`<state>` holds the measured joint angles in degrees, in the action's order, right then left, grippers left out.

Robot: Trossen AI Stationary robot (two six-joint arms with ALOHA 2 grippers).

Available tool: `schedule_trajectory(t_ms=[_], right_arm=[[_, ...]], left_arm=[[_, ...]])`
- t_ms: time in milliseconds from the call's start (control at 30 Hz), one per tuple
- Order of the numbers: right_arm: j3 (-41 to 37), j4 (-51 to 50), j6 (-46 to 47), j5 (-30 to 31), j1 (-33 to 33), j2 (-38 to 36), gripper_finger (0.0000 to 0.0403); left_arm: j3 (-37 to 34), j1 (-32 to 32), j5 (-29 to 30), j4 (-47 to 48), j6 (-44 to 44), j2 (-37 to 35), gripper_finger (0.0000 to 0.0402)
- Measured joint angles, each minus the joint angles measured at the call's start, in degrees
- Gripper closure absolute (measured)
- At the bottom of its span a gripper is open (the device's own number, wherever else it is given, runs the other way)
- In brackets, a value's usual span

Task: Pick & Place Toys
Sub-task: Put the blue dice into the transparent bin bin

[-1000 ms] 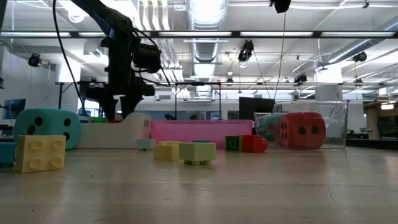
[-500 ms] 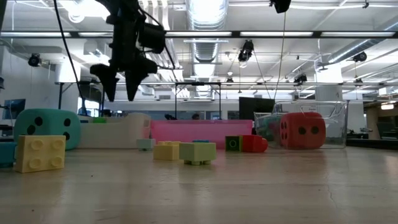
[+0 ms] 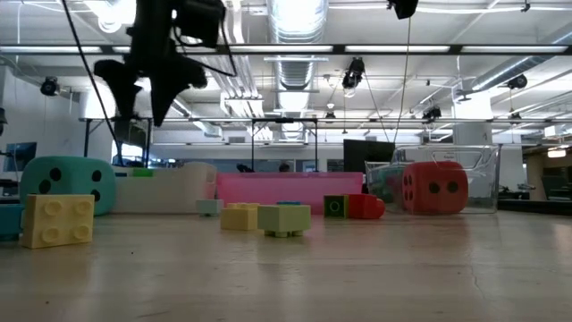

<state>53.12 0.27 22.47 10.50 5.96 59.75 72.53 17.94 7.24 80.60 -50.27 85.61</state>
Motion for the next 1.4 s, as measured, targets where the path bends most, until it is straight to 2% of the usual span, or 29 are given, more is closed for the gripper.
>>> schedule_trajectory(t_ms=[233, 500, 967, 1400], right_arm=[[0.0, 0.0, 0.0, 0.0, 0.0, 0.0, 0.0034], [0.0, 0.0, 0.0, 0.0, 0.0, 0.0, 0.0034], [0.0, 0.0, 0.0, 0.0, 0.0, 0.0, 0.0034], [0.0, 0.0, 0.0, -0.1, 0.0, 0.0, 0.0034]], left_arm=[[-9.6, -1.5, -1.5, 0.3, -12.5, -8.8, 0.0069], [-19.7, -1.8, -4.3, -1.9, -16.3, -13.3, 0.0069], [-26.2, -1.7, -5.6, -10.1, -15.8, -14.5, 0.0069], [-27.5, -1.7, -6.3, -11.8, -15.9, -14.5, 0.0069]])
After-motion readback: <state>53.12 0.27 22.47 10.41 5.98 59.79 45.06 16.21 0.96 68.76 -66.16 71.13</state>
